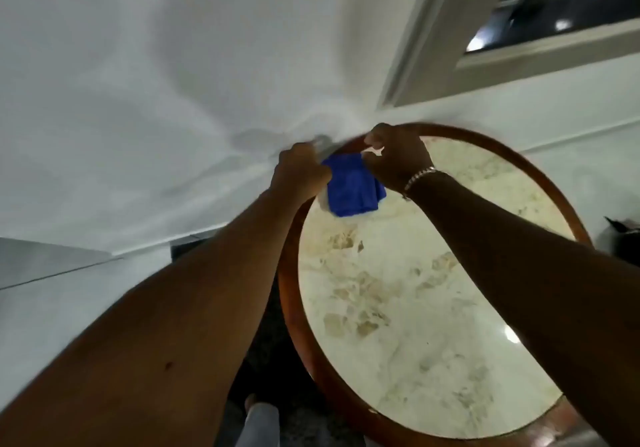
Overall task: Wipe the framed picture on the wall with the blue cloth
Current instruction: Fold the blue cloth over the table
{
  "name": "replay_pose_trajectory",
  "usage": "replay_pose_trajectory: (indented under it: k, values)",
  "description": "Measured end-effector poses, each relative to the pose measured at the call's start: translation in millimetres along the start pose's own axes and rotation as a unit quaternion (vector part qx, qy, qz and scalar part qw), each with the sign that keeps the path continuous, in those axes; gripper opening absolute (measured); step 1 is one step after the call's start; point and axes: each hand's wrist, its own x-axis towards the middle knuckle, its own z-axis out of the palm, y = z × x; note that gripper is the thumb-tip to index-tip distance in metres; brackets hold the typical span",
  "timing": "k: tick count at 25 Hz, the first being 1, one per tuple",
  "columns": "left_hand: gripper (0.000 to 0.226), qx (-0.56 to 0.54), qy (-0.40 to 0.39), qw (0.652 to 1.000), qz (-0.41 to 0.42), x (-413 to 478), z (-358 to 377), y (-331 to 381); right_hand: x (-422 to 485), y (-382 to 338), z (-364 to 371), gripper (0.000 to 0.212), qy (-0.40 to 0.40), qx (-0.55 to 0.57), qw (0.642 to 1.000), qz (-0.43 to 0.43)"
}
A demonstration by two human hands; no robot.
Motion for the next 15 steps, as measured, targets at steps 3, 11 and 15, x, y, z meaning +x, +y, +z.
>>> replay_pose_trajectory:
  k: [3, 11, 15]
  values:
    - [0.037, -0.012, 0.002, 0.999, -0.036, 17.4, 32.6, -7.8, 7.0, 22.9, 37.1, 0.04, -0.049, -0.031, 0.997, 0.05]
    - [0.019, -0.212, 0.05, 0.969, -0.12, 10.1, 11.8, 13.9, -6.8, 6.6, 36.5, 0.063, 0.028, 0.155, 0.986, 0.045]
    - [0.015, -0.299, 0.076, 0.95, -0.043, -31.8, -82.9, 57.8, -14.4, -62.0, -47.6, 0.065, 0.112, 0.245, 0.963, 0.003]
